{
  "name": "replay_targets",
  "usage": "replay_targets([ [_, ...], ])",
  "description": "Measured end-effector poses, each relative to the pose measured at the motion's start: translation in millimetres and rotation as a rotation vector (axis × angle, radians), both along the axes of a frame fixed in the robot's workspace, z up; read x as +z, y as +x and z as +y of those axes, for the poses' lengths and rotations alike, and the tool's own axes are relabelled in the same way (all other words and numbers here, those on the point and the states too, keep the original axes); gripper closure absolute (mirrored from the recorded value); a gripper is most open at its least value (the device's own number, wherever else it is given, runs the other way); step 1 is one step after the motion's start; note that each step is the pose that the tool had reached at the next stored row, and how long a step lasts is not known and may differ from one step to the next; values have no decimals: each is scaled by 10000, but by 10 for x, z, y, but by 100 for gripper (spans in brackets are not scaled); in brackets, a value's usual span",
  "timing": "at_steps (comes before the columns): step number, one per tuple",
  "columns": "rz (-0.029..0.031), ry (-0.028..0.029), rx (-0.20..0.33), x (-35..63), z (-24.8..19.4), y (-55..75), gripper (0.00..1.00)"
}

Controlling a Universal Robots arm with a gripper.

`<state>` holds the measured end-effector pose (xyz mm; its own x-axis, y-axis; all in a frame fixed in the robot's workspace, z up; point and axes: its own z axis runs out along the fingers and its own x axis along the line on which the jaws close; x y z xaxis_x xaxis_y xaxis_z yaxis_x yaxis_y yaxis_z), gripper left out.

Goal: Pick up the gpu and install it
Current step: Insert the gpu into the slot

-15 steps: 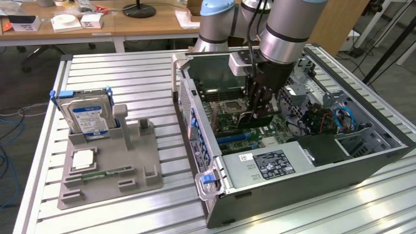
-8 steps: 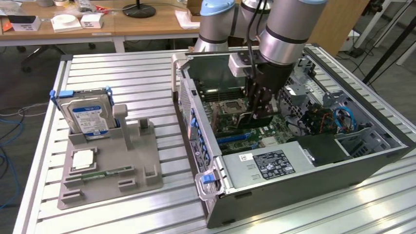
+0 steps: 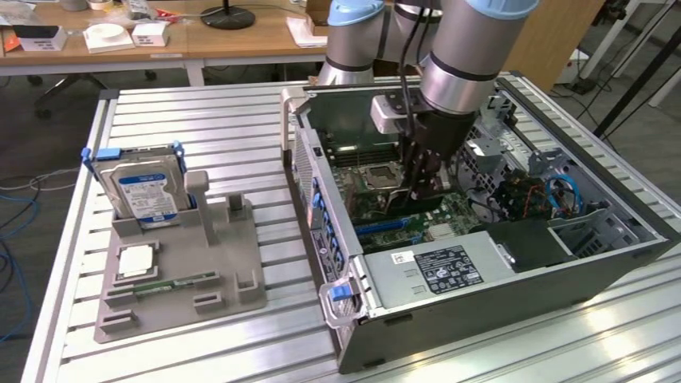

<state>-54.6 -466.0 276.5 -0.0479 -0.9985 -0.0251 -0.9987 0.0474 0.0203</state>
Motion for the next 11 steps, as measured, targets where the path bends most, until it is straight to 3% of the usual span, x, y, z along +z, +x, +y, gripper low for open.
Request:
replay_targets([
  [11, 0, -9, 0, -84, 3, -104, 74],
])
